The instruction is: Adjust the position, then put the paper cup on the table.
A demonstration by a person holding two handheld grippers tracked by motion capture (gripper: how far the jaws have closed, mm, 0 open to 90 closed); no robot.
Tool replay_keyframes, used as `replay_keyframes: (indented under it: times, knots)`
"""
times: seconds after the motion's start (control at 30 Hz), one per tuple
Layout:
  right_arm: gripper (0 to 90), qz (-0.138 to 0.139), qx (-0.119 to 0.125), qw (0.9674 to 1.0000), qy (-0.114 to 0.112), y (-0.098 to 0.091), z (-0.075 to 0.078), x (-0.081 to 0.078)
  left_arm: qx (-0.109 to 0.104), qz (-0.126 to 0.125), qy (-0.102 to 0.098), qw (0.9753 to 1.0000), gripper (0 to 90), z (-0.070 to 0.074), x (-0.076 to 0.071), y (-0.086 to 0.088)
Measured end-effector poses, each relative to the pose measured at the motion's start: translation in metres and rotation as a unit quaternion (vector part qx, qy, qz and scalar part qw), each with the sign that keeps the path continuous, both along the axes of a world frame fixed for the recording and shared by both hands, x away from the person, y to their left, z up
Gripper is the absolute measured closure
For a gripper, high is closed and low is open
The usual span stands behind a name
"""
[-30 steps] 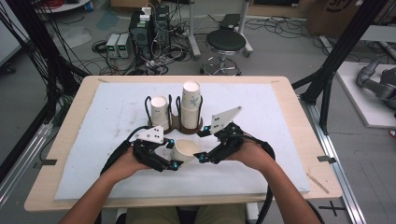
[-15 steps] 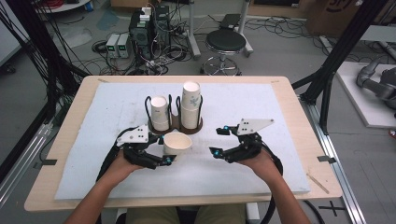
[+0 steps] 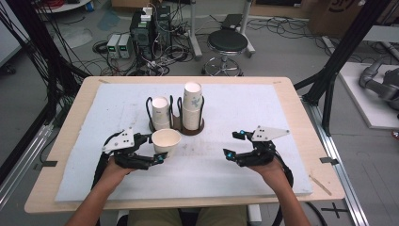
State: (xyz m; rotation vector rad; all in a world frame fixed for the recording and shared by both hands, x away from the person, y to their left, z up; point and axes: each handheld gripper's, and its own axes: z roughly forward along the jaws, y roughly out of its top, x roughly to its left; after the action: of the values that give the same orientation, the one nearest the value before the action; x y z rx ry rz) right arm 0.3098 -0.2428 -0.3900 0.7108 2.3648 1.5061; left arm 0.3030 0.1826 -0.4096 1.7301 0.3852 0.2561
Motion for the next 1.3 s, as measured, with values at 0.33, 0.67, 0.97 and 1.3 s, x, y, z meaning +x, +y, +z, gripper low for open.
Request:
replay_keyframes:
  times: [0.33, 0.67, 0.97, 1.3]
  knots:
    - [25.4, -0.091, -0.006, 0.9955, -0.025, -0.026, -0.003, -0.005, -0.052, 0.053, -0.032, 0.9967, 36.0, -0.005, -0.005, 0.027]
    - [25.4, -0.123, 0.015, 0.9917, -0.032, -0.038, -0.001, -0.007, -0.064, 0.069, -0.039, 0.9948, 35.8, -0.004, -0.006, 0.037]
    - [25.4, -0.121, 0.013, 0.9920, -0.033, -0.036, -0.002, -0.006, -0.064, 0.072, -0.040, 0.9945, 35.2, -0.005, -0.006, 0.039]
    - [25.4, -0.116, 0.012, 0.9927, -0.032, -0.034, -0.003, -0.007, -0.076, 0.094, -0.049, 0.9915, 35.1, -0.006, -0.004, 0.051]
